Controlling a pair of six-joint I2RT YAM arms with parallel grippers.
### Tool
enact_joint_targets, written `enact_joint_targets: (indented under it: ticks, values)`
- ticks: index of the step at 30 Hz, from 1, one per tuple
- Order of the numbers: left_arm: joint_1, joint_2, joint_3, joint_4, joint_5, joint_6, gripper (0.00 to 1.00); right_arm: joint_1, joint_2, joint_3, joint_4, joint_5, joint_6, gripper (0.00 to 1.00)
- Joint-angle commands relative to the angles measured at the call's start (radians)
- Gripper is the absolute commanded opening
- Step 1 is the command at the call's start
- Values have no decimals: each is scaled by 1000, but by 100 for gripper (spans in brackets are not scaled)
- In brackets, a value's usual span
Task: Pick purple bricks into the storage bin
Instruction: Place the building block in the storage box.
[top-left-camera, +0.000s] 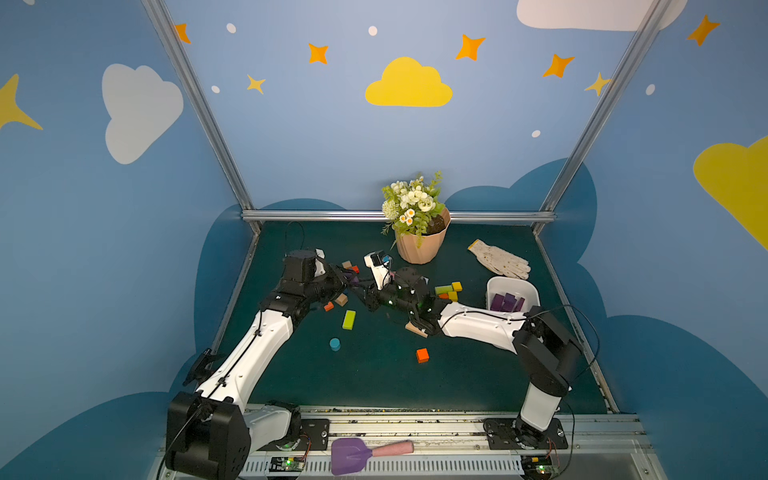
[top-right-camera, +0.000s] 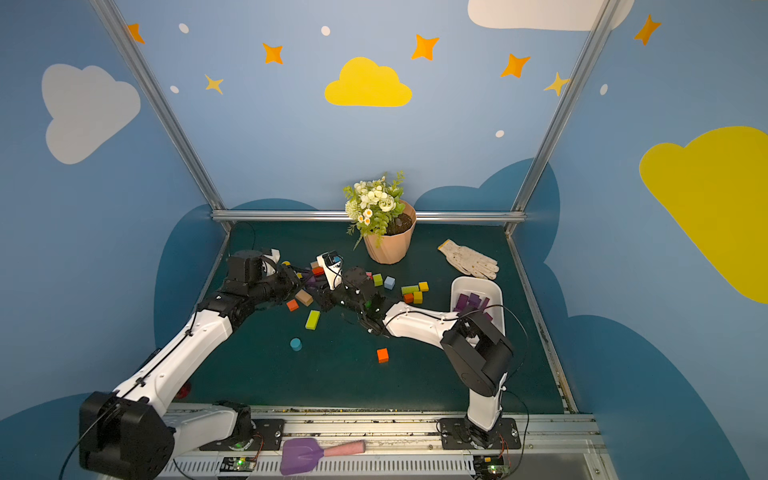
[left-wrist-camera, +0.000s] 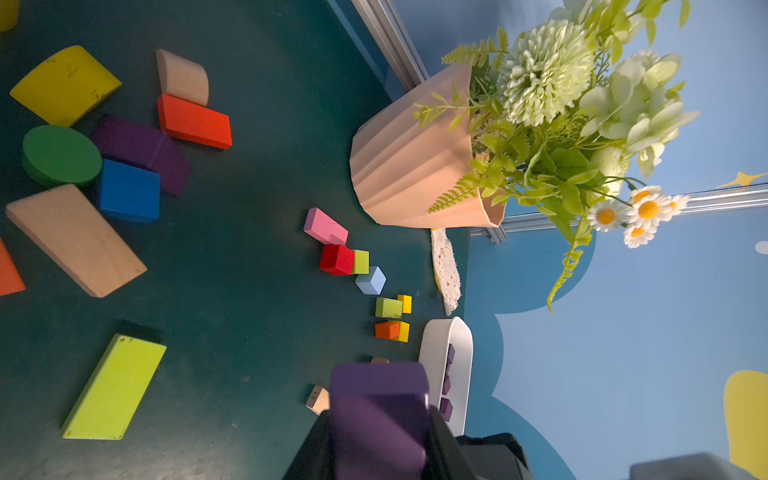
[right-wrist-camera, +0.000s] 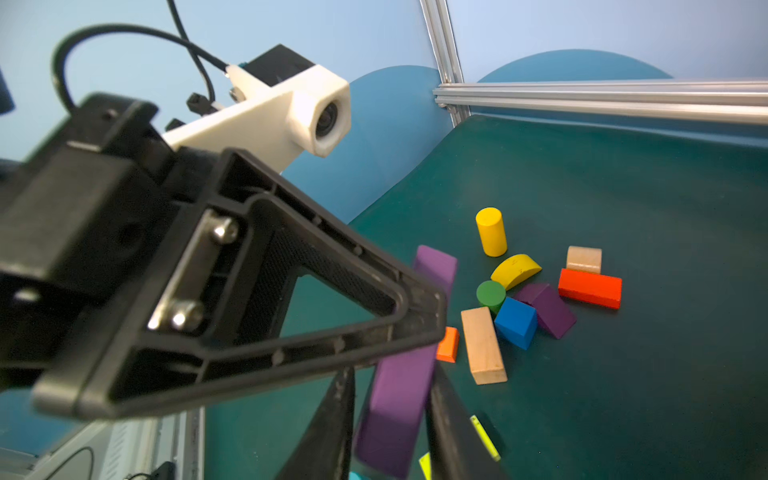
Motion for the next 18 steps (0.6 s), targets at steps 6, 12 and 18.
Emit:
enact_joint_targets:
  ticks: [6,12,18]
  values:
    - [5,-6,-8,18,0,20,41,-4,2,26,17,6,14,13]
    - [7,-6,-2,12,-5,19,99,-3,-15,5,16,17,15,12]
    - [10,-9,8,-9,-25,17,99,-3,-27,-19,11,38,14,12]
